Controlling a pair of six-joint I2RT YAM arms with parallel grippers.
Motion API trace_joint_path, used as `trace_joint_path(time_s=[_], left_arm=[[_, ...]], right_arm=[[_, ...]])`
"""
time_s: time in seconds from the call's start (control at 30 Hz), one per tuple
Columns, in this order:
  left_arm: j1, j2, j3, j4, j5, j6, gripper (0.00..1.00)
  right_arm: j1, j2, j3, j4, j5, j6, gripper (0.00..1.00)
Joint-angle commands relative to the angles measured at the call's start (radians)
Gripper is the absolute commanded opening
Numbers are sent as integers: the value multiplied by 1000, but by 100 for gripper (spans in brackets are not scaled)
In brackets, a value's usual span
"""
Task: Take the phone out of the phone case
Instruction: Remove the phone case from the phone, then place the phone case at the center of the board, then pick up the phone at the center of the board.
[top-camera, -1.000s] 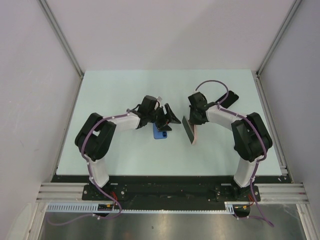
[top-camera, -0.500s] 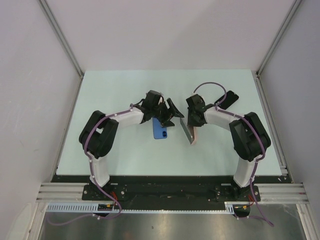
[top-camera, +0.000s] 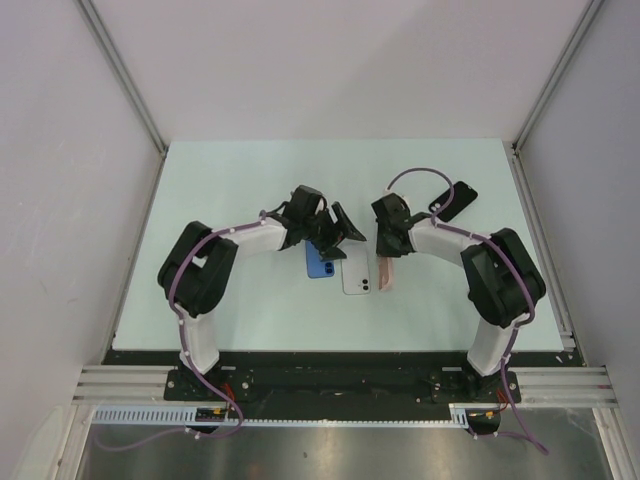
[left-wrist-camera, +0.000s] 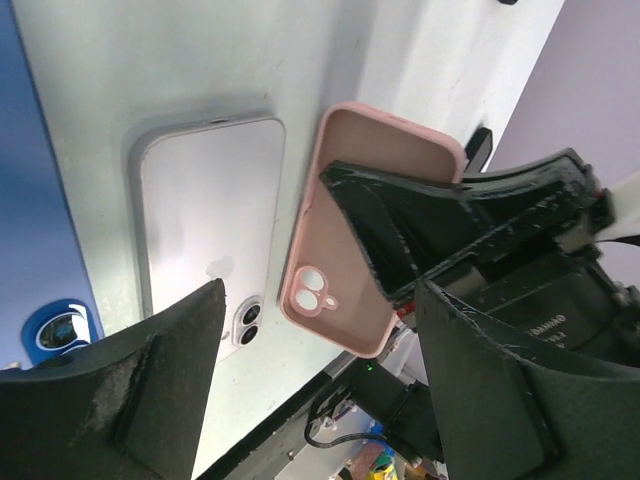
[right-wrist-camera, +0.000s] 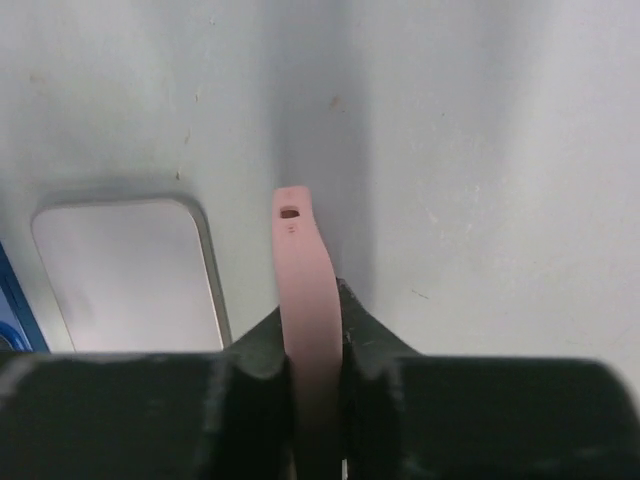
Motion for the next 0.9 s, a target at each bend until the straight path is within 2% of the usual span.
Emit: trace_joint_path(time_s=[0.0, 0.1, 0.2, 0.23, 0.3, 0.33, 0.5, 0.6, 0.63, 0.67, 0.7, 0.77, 0.87], left_arm=[[4, -61, -34, 1, -10, 6, 80], [20, -106, -64, 0, -19, 32, 79], [41, -161, -88, -12, -38, 60, 80], [53, -193, -94, -14, -39, 66, 80], [67, -225, -122, -8, -38, 88, 80], [79, -247, -134, 1, -38, 98, 80], [100, -374, -203, 17, -62, 160, 82], [101, -420, -197, -6, -56, 209, 81], [101, -431, -194, -18, -58, 220, 81], [101, -440, -191, -37, -61, 230, 82], [101, -455, -188, -45, -73, 255, 82], [101, -469, -186, -66, -90, 275, 82], [101, -482, -182, -94, -90, 309, 82]], right_arm=[[-5, -19, -89, -130, -38, 38, 3], [-76, -102, -138, -78, -96, 40, 0], [-147, -159, -152, -78, -94, 36, 40], [-161, -174, -152, -97, -69, 36, 61], [-199, -215, -153, -113, -20, 36, 73], [-212, -270, -155, -124, -9, 33, 100], [-316, -445, -155, -157, 28, 33, 100], [-464, -515, -164, -194, 37, 1, 100], [-515, -524, -185, -191, 8, -9, 100], [-648, -532, -196, -191, -31, -25, 100], [-698, -529, -205, -190, -108, -33, 100], [-811, -519, -239, -177, -150, -45, 100], [-888, -501, -284, -153, -214, -49, 100]])
